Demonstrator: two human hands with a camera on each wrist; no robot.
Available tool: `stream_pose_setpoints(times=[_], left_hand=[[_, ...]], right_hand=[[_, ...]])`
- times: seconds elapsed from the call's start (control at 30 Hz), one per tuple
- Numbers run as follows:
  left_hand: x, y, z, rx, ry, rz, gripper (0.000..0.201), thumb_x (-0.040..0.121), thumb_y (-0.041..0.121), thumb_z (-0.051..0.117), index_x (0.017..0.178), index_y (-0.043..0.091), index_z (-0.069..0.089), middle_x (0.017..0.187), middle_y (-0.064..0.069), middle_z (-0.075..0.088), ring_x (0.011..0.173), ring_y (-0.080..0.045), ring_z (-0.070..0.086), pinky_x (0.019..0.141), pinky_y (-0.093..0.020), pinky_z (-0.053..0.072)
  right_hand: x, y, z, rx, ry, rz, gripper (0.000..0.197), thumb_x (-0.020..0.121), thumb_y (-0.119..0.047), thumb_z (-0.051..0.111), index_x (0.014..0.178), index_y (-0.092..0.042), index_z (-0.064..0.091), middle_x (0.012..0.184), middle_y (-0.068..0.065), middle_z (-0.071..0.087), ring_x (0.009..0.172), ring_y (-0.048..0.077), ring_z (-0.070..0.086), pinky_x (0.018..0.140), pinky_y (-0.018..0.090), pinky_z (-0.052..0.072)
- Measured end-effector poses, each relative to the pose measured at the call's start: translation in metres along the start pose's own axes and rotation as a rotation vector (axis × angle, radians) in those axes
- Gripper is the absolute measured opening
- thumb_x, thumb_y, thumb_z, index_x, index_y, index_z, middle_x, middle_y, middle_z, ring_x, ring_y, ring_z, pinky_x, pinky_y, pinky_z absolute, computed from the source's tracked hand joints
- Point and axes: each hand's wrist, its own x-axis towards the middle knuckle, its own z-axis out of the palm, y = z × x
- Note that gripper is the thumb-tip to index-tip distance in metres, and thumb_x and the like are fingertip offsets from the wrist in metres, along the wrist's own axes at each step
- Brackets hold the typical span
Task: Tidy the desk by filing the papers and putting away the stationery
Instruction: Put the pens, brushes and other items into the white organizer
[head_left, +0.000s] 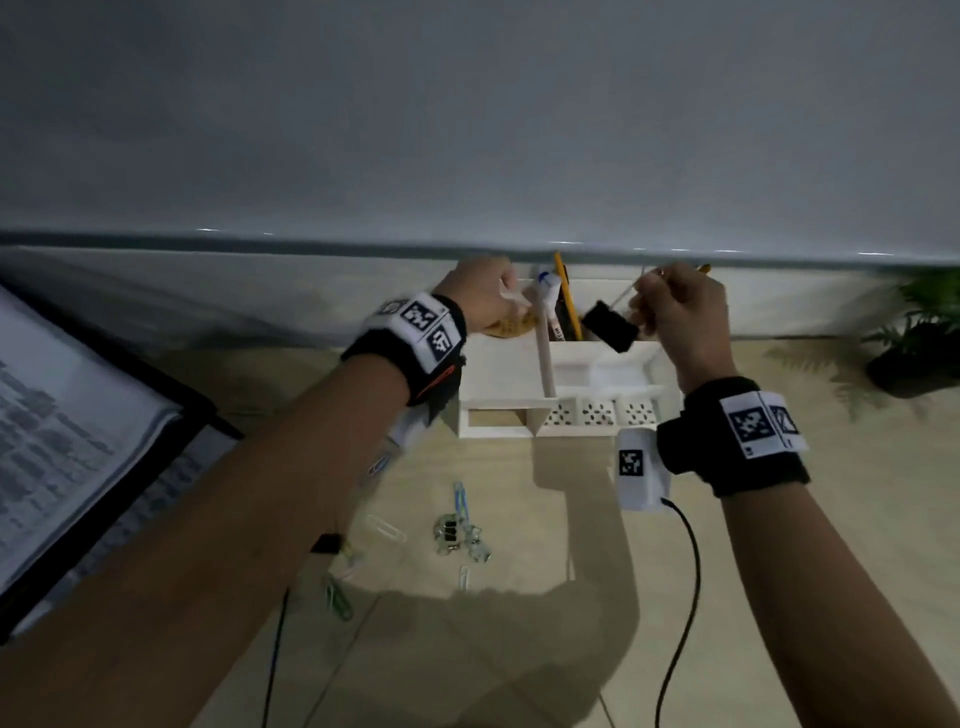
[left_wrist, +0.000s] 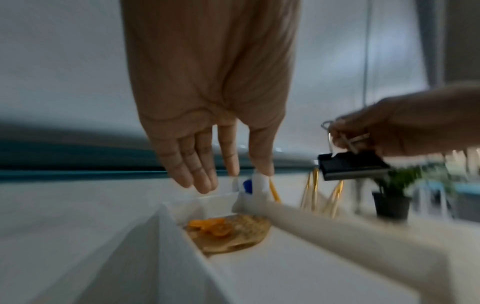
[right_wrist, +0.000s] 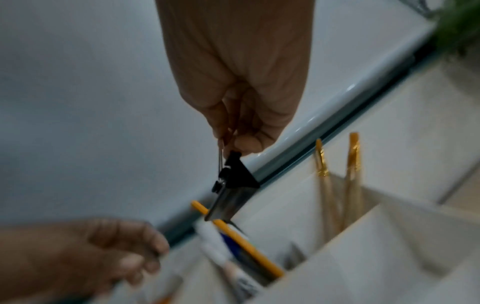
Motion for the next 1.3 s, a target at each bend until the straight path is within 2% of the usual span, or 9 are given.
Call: stream_pose_setpoints(times=[0.1, 0.2, 0.37, 0.57, 0.67, 0.97, 1.1, 1.2, 1.3], left_hand=[[0.017, 0.007, 0.006, 0.404, -0.125, 0.072, 0.041, 0.087, 0.031, 0.058, 0.124, 0.015, 0.053, 0.129, -0.008, 0.054, 0.118, -0.029, 0.052, 0.097, -0.038, 0.044], [0.027, 0.007, 0.015, 0.607, -0.167, 0.096, 0.034, 0.087, 0.039, 0.051, 0.113, 0.018, 0.059, 0.115, -0.01, 0.06, 0.101, -0.031, 0.059, 0.078, -0.035, 0.045], [0.033, -0.002, 0.025, 0.653, -0.095, 0.075, 0.039, 0.091, 0.036, 0.049, 0.121, 0.012, 0.055, 0.12, -0.015, 0.055, 0.107, -0.036, 0.058, 0.081, -0.038, 0.045], [0.017, -0.012, 0.018, 0.508, -0.04, 0.051, 0.04, 0.089, 0.024, 0.058, 0.126, 0.009, 0.05, 0.128, -0.015, 0.044, 0.115, -0.033, 0.05, 0.092, -0.042, 0.044], [-0.009, -0.029, 0.002, 0.303, 0.022, 0.02, 0.034, 0.091, 0.022, 0.056, 0.12, 0.007, 0.055, 0.123, -0.016, 0.048, 0.114, -0.03, 0.049, 0.094, -0.035, 0.04], [-0.158, -0.129, -0.018, -0.188, 0.268, -0.288, 0.011, 0.087, 0.009, 0.054, 0.09, 0.008, 0.065, 0.095, -0.012, 0.068, 0.095, -0.022, 0.061, 0.071, -0.018, 0.037], [-0.218, -0.184, -0.001, -0.133, 0.139, -0.485, 0.013, 0.093, 0.008, 0.047, 0.084, 0.006, 0.056, 0.083, -0.017, 0.058, 0.08, -0.023, 0.055, 0.072, -0.028, 0.04], [-0.249, -0.209, 0.003, 0.048, 0.092, -0.614, 0.035, 0.09, 0.005, 0.044, 0.056, 0.008, 0.037, 0.058, -0.014, 0.041, 0.055, -0.027, 0.044, 0.061, -0.035, 0.037], [-0.273, -0.219, 0.01, 0.218, 0.004, -0.719, 0.034, 0.095, 0.015, 0.045, 0.063, 0.004, 0.05, 0.066, -0.015, 0.049, 0.084, -0.038, 0.059, 0.078, -0.047, 0.05]], right_hand=[[-0.002, 0.022, -0.001, -0.292, -0.081, -0.032, 0.019, 0.09, -0.009, 0.051, 0.079, 0.001, 0.063, 0.072, 0.01, 0.06, 0.058, 0.015, 0.051, 0.056, 0.014, 0.04], [-0.011, 0.046, 0.017, -0.285, -0.23, -0.011, 0.016, 0.091, -0.007, 0.052, 0.077, -0.007, 0.061, 0.072, 0.015, 0.062, 0.063, 0.026, 0.06, 0.064, 0.033, 0.052], [-0.014, 0.055, 0.041, -0.434, -0.287, -0.179, 0.017, 0.09, -0.008, 0.054, 0.093, 0.001, 0.068, 0.07, 0.013, 0.063, 0.063, 0.026, 0.056, 0.061, 0.021, 0.033], [-0.014, 0.061, 0.057, -0.601, -0.427, -0.145, 0.023, 0.092, -0.006, 0.049, 0.088, 0.003, 0.069, 0.088, 0.022, 0.07, 0.085, 0.034, 0.064, 0.067, 0.021, 0.036], [-0.02, 0.058, 0.055, -0.675, -0.431, -0.122, 0.029, 0.088, 0.002, 0.045, 0.104, -0.002, 0.069, 0.106, 0.023, 0.068, 0.101, 0.039, 0.061, 0.086, 0.035, 0.045], [-0.07, -0.021, 0.067, -0.429, -0.001, -0.3, 0.035, 0.078, 0.007, 0.046, 0.109, 0.003, 0.06, 0.113, 0.028, 0.056, 0.1, 0.041, 0.056, 0.081, 0.031, 0.037], [-0.125, -0.045, 0.128, -0.321, -0.362, -0.345, 0.031, 0.082, -0.004, 0.046, 0.107, -0.001, 0.062, 0.105, 0.02, 0.065, 0.09, 0.034, 0.062, 0.073, 0.026, 0.039], [-0.172, -0.041, 0.179, -0.491, -0.78, -0.402, 0.03, 0.085, -0.007, 0.046, 0.113, -0.003, 0.06, 0.109, 0.018, 0.063, 0.096, 0.033, 0.06, 0.077, 0.03, 0.041], [-0.209, -0.033, 0.21, -0.671, -1.069, -0.407, 0.033, 0.087, -0.009, 0.049, 0.119, -0.005, 0.054, 0.116, 0.021, 0.054, 0.104, 0.036, 0.055, 0.078, 0.035, 0.042]])
